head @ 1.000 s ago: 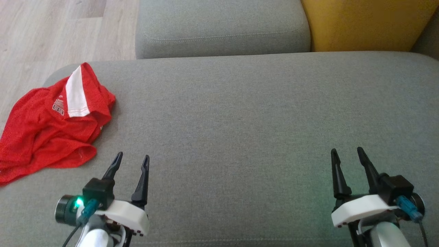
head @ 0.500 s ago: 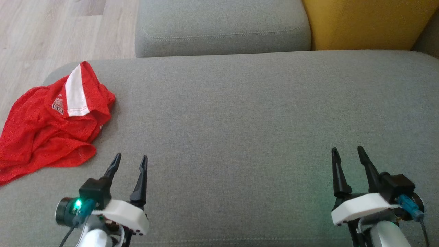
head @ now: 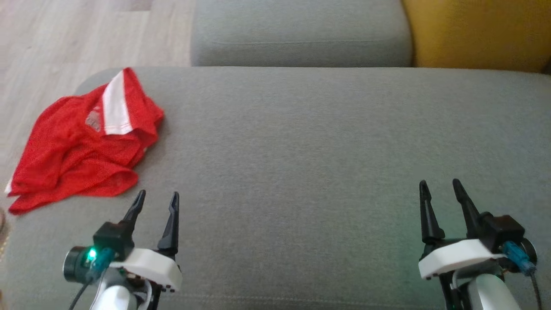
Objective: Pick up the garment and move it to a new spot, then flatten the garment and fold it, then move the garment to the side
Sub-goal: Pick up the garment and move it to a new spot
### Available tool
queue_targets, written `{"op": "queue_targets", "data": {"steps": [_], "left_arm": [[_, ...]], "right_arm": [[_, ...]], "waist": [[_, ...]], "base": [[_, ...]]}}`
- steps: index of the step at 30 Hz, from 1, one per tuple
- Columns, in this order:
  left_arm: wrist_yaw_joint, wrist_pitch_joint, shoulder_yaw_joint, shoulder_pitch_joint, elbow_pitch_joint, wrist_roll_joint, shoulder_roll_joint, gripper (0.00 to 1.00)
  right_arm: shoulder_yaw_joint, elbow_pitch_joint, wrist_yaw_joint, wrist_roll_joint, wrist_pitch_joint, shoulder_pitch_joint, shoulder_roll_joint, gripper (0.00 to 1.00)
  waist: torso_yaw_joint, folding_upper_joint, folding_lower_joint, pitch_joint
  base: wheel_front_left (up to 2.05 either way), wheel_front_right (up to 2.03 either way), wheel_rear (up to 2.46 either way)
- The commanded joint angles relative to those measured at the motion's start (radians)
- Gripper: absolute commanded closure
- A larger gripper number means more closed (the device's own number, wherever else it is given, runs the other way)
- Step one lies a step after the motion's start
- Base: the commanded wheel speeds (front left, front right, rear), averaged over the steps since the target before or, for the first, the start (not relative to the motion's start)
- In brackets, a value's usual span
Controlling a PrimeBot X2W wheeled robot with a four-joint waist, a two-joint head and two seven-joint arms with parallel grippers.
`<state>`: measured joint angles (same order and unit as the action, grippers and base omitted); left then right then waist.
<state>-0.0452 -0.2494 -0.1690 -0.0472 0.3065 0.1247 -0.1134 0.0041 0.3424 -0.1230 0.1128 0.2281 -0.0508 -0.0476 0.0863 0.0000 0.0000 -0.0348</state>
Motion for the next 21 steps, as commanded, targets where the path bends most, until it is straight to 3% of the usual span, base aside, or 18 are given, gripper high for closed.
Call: {"op": "queue_targets", "data": {"steps": [1,13,21], "left_arm": [[0.000,-0.012,0.042,-0.065,-0.035,-0.006,-0.009,0.00],[0.000,-0.012,0.101,-0.086,-0.047,-0.008,-0.021,0.00],[-0.002,-0.012,0.139,-0.082,-0.051,-0.006,-0.022,0.00]], "right_arm": [[0.025,-0.038,-0.008,-0.006,0.000,-0.045,-0.003,0.00],[0.062,-0.110,-0.008,-0.003,-0.025,-0.045,-0.003,0.00],[0.074,-0.136,-0.008,0.001,-0.040,-0.043,-0.003,0.00]], "waist": [[0.029,0.0000,0.0000,0.003],[0.257,0.0000,0.0000,0.019],[0.350,0.0000,0.0000,0.022]], "base": [[0.00,0.00,0.00],[0.00,0.00,0.00],[0.00,0.00,0.00]]}}
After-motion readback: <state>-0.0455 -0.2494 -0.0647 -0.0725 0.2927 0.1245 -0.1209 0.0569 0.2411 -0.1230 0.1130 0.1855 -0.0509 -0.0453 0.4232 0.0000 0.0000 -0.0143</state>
